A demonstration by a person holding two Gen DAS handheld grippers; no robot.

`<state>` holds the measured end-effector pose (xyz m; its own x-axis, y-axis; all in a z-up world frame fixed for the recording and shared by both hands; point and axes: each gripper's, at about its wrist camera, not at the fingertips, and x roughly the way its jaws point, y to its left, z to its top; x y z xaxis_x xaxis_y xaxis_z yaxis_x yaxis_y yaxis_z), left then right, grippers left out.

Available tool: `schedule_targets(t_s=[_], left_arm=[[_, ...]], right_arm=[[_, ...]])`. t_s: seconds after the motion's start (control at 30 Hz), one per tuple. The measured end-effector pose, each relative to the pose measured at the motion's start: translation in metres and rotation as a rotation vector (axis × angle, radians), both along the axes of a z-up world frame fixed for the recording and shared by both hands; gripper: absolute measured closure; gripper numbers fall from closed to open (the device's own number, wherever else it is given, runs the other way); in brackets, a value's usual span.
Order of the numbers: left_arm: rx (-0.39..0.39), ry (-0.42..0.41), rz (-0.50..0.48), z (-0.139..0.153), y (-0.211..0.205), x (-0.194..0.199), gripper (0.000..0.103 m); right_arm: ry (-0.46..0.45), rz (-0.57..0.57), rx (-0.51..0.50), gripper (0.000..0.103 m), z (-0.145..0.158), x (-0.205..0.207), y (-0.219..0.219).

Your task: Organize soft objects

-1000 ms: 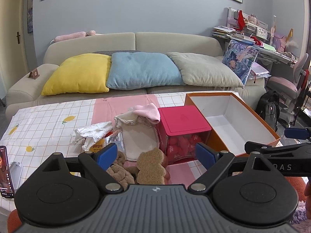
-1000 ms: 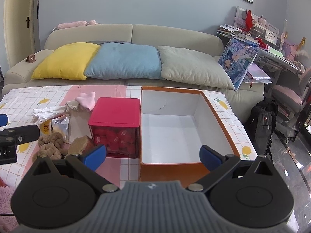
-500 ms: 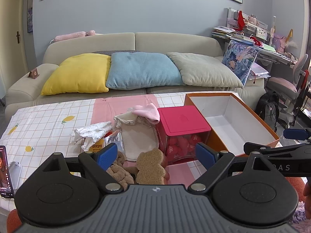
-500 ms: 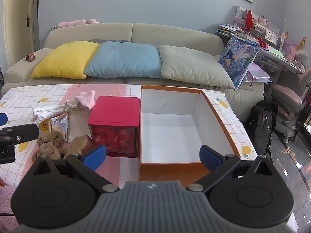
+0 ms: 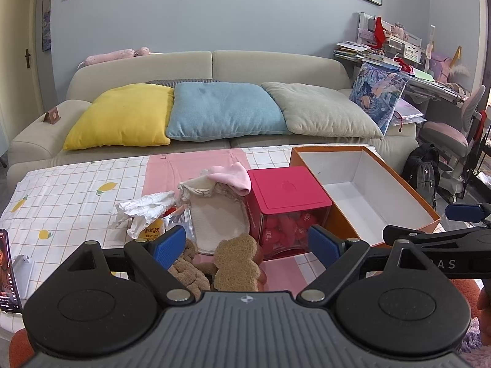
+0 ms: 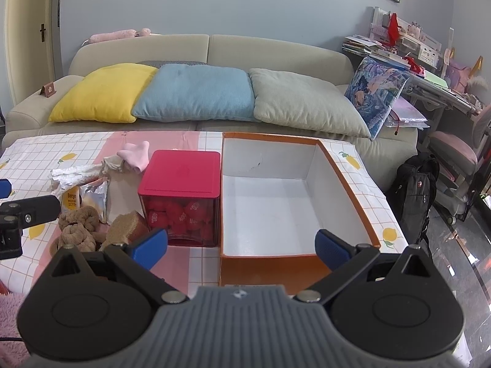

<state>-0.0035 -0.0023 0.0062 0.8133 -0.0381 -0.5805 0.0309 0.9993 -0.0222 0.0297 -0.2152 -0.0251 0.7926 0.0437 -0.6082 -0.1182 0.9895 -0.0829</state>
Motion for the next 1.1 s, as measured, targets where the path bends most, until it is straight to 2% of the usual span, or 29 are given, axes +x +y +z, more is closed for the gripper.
schedule_targets(t_s=[0.63,0.8,0.87,0.9,1.0,1.03,1.1], left_arm=[[-0.001,0.001,0.001,0.000,-0.001,0.000,0.000],[-0.029,0.012,-0.003,0.000,-0.001,-0.001,0.001],[-0.057,0.021,-0.009,-0.001,0.001,-0.003,0.013],[-0.068,0.029,-0.008,-0.002,0.003,-0.002,0.016],[-0.093,0.064,-0.012,-0.009,0.013,0.000,0.033],[-0.100,0.078,-0.014,-0.012,0.015,0.000,0.041],[-0.117,0.109,-0.014,-0.018,0.026,0.002,0.047]], right_arm=[[0.005,0.003,0.000,0.003,-0.001,0.000,0.000],[0.017,0.046,0.013,0.003,-0.002,0.003,0.002],[0.022,0.080,0.018,0.004,-0.002,0.005,0.005],[0.022,0.096,0.018,0.009,-0.002,0.006,0.006],[0.044,0.169,0.016,0.027,-0.005,0.011,0.018],[0.054,0.184,0.012,0.029,-0.007,0.013,0.021],[0.077,0.229,0.013,0.039,-0.012,0.018,0.028]])
